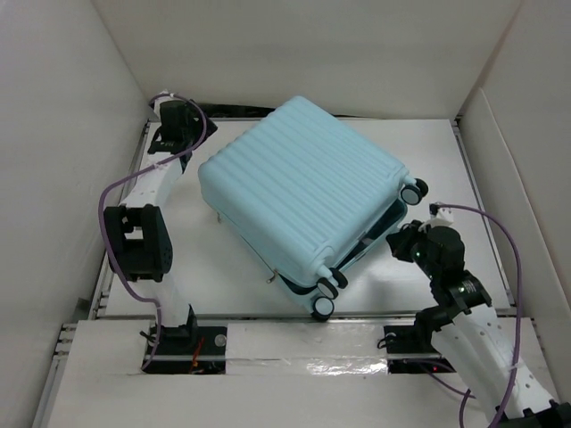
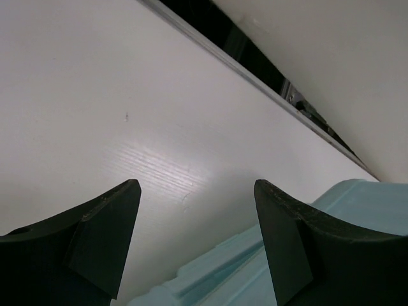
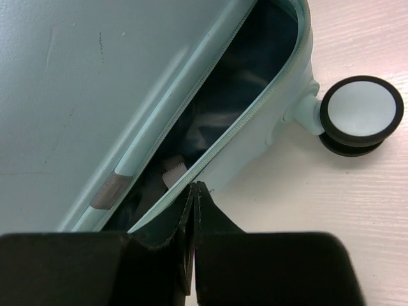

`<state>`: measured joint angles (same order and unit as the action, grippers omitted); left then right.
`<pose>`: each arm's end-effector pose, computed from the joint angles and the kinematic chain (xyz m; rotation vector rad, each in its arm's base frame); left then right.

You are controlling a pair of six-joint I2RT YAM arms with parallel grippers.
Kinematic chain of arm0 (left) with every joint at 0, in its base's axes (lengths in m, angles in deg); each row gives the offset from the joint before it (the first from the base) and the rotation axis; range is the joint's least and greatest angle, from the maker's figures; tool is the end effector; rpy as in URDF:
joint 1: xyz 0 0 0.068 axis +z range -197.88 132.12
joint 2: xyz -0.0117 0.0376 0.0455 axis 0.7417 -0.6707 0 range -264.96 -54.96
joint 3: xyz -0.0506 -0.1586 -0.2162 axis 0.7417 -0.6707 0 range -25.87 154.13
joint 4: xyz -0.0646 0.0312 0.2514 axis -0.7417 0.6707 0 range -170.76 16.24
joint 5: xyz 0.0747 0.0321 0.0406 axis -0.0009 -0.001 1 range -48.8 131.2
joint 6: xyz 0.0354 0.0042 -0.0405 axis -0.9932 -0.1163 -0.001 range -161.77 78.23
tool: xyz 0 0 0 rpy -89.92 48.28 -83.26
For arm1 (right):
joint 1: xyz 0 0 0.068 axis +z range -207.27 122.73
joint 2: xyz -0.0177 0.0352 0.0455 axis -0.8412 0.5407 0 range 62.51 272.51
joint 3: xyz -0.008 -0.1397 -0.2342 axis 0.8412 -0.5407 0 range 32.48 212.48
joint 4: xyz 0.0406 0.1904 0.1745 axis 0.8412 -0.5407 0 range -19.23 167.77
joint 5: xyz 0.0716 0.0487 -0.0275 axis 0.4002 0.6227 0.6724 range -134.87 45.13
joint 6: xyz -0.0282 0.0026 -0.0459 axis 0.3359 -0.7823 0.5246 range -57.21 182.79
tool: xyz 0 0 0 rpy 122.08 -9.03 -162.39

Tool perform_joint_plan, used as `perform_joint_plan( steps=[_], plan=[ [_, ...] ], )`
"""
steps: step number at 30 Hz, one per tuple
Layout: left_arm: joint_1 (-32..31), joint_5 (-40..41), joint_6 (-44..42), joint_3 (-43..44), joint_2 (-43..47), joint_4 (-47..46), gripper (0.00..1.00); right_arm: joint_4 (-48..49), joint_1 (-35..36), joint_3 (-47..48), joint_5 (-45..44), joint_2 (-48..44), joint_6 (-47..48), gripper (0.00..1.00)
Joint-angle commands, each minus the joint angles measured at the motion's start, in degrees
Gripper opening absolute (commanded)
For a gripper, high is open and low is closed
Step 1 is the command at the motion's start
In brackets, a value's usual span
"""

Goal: Pack the luggage

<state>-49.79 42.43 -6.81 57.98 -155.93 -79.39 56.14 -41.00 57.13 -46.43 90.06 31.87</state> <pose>0.4257 -0.0134 0.3232 -0.5589 1.8317 -0.4165 0.1282 0.0365 0.2375 0.2769 2.0152 0.4981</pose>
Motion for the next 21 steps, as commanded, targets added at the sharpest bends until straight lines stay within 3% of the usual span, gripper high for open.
perform_joint_plan(
  steps=[1,3,6,9,13,16,17,20,21],
  plan=[
    [1.56,-5.62,-1.91,0.17,0.69,-0.93,0.69,7.18,0.6,-0.12,1.38,5.56,1.02,0.07],
    [1.56,-5.72,-0.52,-0.79,-0.54,-0.93,0.69,10.54,0.6,1.44,5.33,14.4,2.69,0.08],
    [0.95,-10.1,6.07,-13.4,2.43,-12.38,0.67,18.96,0.6,6.18,6.66,25.74,5.69,0.08],
    [-1.33,-7.84,5.56,-17.22,5.25,-13.76,0.68,24.17,0.6,11.11,8.41,33.33,6.48,0.07],
    [-4.41,-3.96,7.74,-31.41,12.01,-20.51,0.67,34.34,1.65,19.9,10.61,44.06,7.19,0.07],
    [-7.92,-1.08,10.65,-41.79,18.33,-25.71,0.66,32.9,2.45,32.97,15.44,56.18,8.58,0.07],
    [-10.89,1.2,11.44,-44.28,21.66,-27.36,0.66,31.57,4.28,41.54,17.62,62.65,9.03,0.07],
    [-16.79,6.57,12.41,-52.28,27.9,-28.43,0.65,25.16,7.71,55.2,19.66,71.91,11.14,0.08],
    [-21.33,7.98,12.5,-53.69,29.32,-27.65,0.64,23.14,8.5,64.73,20.1,77.86,11.66,0.08]
  ],
)
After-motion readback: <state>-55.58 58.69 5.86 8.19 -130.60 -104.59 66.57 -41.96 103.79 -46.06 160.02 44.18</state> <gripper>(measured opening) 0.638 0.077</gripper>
